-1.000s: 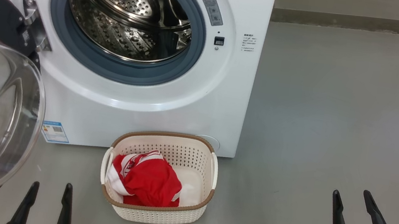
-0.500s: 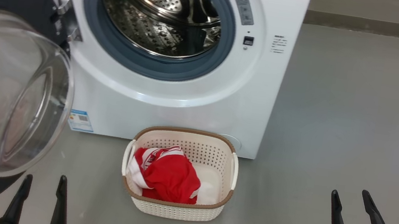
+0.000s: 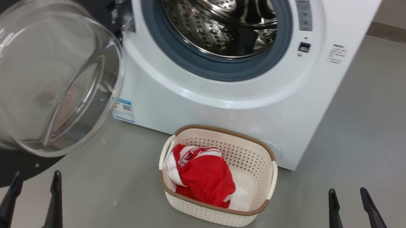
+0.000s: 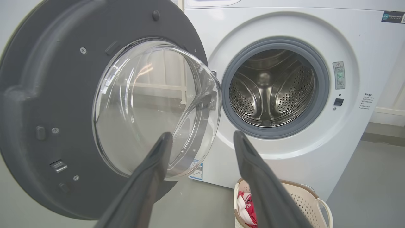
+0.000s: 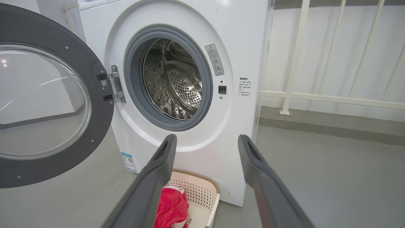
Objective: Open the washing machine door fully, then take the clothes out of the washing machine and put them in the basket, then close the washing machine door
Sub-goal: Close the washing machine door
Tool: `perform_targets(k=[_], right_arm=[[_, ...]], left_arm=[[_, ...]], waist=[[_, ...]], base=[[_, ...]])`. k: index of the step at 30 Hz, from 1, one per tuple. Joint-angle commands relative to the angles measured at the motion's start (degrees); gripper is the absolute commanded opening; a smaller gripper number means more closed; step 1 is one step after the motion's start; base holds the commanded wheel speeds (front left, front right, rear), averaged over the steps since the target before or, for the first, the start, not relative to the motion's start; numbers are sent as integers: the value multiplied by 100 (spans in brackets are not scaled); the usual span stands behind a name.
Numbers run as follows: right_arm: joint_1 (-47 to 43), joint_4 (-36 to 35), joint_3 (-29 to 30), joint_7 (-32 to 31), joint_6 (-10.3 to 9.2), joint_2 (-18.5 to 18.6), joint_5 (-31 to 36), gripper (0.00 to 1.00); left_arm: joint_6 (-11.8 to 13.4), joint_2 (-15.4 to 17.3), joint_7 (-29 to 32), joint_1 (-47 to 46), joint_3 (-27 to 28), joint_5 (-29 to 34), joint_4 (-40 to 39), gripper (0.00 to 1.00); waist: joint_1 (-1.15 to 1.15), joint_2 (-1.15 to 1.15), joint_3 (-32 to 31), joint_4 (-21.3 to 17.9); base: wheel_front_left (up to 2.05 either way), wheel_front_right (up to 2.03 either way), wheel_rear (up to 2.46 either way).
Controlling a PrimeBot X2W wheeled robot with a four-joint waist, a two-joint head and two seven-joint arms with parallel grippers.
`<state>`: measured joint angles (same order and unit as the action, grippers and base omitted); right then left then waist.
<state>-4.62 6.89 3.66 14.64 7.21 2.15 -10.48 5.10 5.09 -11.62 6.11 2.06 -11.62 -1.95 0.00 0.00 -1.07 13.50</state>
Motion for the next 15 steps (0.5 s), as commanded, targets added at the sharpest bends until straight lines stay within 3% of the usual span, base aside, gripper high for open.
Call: perform_targets(k=[1,15], right_arm=[[273,-187,-199,36,28,73,12,100],[468,-233,-397,36,28,73,87,100]], left_arm=[[54,110,1,-164,221,35,-211,100],[248,97,18,-185,238,33,-380,100]], waist=[[0,0,62,326],[0,0,153,1227]], base=[[0,0,0],[0,0,0]])
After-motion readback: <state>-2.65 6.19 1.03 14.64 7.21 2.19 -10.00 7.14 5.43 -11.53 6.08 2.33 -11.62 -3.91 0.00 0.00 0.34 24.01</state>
